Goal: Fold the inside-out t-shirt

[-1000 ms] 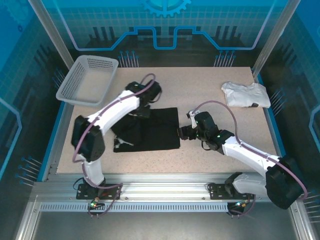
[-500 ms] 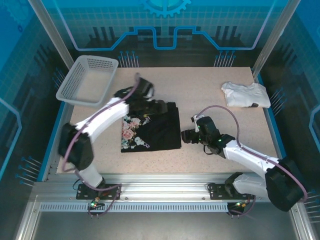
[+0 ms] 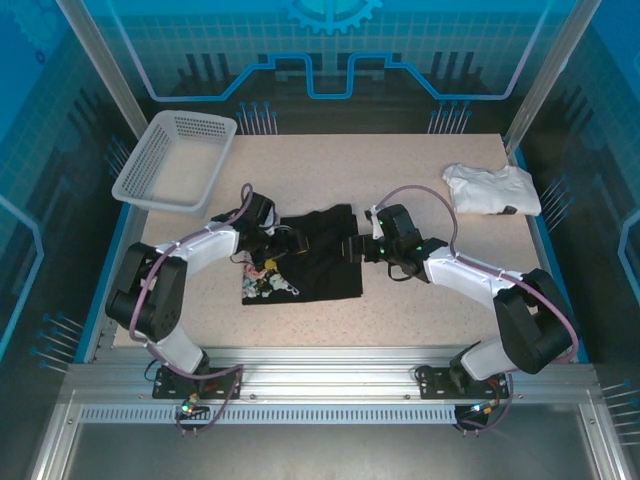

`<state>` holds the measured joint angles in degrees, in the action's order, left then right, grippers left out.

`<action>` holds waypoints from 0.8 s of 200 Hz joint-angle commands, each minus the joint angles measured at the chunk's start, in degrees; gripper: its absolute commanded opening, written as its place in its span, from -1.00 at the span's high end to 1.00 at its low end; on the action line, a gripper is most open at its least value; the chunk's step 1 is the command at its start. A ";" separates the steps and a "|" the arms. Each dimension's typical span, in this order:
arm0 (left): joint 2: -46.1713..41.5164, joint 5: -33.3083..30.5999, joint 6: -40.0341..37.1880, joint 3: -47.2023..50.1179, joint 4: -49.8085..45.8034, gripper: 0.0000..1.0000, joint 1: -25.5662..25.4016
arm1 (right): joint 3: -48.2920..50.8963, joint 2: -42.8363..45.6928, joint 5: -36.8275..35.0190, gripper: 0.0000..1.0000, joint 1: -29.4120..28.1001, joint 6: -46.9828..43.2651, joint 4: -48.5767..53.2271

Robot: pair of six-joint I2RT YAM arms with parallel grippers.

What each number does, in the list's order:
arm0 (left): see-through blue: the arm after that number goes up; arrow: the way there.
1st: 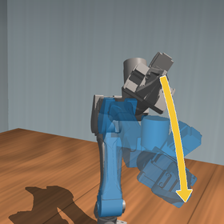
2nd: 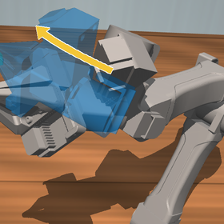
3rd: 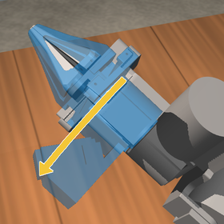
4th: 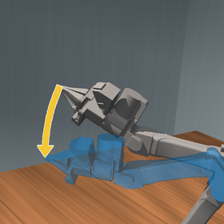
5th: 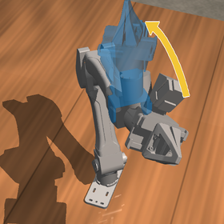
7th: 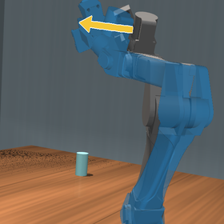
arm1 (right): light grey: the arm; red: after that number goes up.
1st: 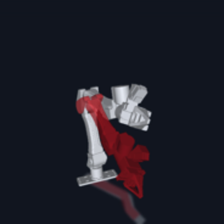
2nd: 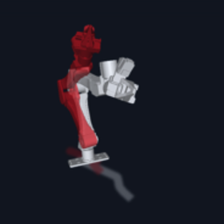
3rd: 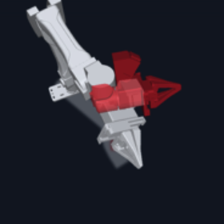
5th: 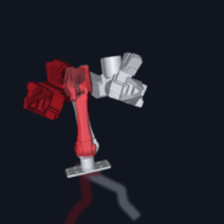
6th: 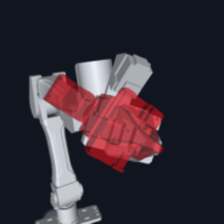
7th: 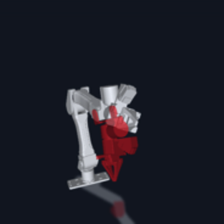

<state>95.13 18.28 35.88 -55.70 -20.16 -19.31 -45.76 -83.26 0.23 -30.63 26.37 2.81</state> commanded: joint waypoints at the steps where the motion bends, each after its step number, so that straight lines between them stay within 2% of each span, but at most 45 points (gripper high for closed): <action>1: 0.67 8.85 3.06 -0.11 9.11 -0.85 -3.83 | 0.40 1.87 -1.19 -0.66 0.85 0.58 2.68; 24: -0.16 10.03 4.97 -1.92 12.61 -0.83 -9.82 | 1.06 4.88 -3.79 -0.67 2.66 -0.85 6.18; 43: 0.38 10.27 6.67 -3.43 15.79 -0.83 -14.58 | 3.19 9.31 -5.07 -0.67 7.01 -0.59 8.63; 69: 6.35 16.01 12.09 -5.26 25.13 -0.79 -18.70 | 6.80 16.49 -5.75 -0.67 15.17 2.72 10.67; 91: 6.55 18.05 10.25 -6.60 25.87 -0.79 -20.24 | 8.64 19.94 -4.16 -0.68 19.63 4.74 11.07; 109: 2.29 18.36 6.31 -5.10 24.09 -0.83 -18.81 | 8.70 19.53 -2.36 -0.67 19.29 4.74 11.04; 126: -3.23 17.75 3.80 -2.06 21.10 -0.84 -14.69 | 9.80 18.40 2.24 -0.63 17.66 4.40 7.00; 137: -6.47 15.81 3.24 0.56 18.48 -0.84 -10.13 | 10.39 17.45 4.82 -0.60 15.19 4.18 4.13; 160: -9.60 12.35 3.59 4.63 13.72 -0.82 -0.14 | 8.30 11.78 6.79 -0.55 5.36 3.22 0.69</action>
<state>89.38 34.04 41.60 -55.22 -0.12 -29.36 -36.32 -66.43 1.45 -16.43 30.06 8.69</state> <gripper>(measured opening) 0.920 0.782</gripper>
